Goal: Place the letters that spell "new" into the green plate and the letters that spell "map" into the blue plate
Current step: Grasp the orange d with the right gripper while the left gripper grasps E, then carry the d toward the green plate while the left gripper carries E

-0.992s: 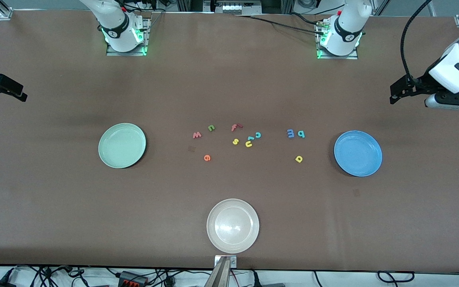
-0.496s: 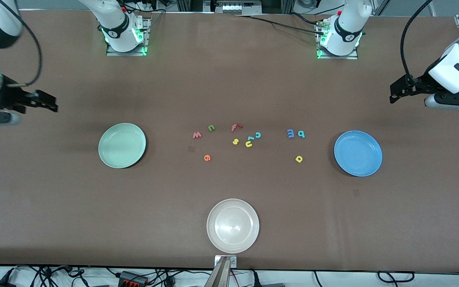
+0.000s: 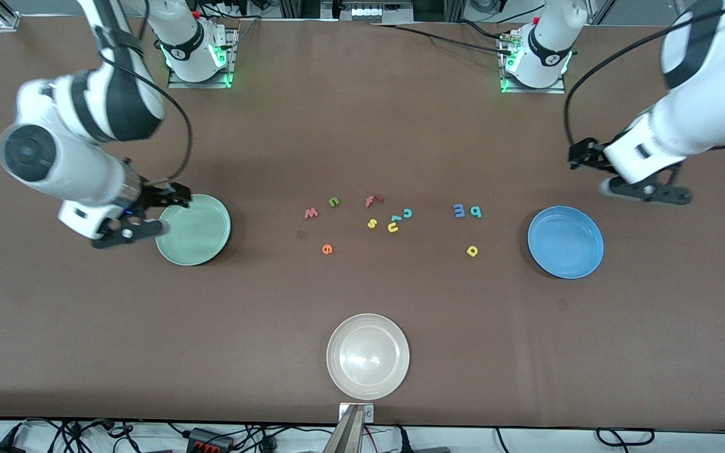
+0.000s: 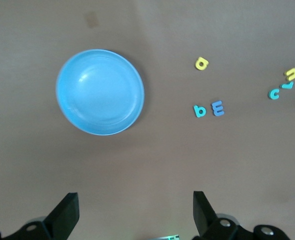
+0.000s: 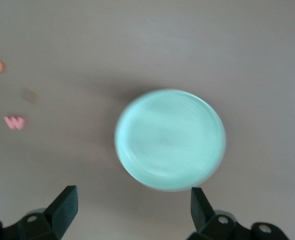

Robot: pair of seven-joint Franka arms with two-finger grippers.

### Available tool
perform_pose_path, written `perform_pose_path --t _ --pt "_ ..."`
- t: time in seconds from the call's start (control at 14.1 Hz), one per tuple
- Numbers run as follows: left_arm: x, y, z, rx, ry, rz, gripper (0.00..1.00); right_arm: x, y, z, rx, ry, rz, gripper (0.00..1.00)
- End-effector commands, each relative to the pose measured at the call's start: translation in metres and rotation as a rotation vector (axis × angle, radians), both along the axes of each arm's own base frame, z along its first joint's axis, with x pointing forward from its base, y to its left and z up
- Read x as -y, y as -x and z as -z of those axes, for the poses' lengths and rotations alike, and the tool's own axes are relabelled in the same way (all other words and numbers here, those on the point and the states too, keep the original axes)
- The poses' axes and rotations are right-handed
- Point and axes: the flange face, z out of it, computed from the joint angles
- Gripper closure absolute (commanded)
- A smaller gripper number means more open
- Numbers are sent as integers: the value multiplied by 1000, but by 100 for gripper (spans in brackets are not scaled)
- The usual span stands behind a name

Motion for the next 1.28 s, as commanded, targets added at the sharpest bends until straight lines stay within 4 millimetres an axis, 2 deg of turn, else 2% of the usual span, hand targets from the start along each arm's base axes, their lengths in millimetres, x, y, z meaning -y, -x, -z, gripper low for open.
perform_pose_path --t 0.0,0.07,0.28,0.43,0.5,0.57,0.64,0.78,0.85,1.06,1.2 --pt "34 -13 29 7 4 -35 0 -43 -8 33 37 -49 -8 0" --pt "45 -15 42 3 -10 -91 0 -65 -10 51 65 -46 13 0" --pt "94 -12 91 -5 -63 -280 0 -140 -20 84 105 -23 102 0" --pt "127 2 132 24 -51 -256 0 -171 -23 102 108 -10 189 0" --pt "132 8 152 66 -30 -252 0 -185 -22 111 110 -7 210 0" --pt "131 12 171 97 -15 -255 1 -195 -21 119 109 -1 212 1" --pt "132 18 190 111 -8 -252 10 -201 -20 126 113 0 215 6" --pt "150 31 223 105 -8 -220 34 -211 -18 142 127 -4 235 12" --pt "151 31 235 104 -7 -218 39 -220 -15 150 143 -10 244 12" --pt "159 33 261 111 3 -210 40 -237 -9 163 148 -4 258 16" --pt "165 40 276 106 3 -197 40 -249 -5 173 147 3 265 18"
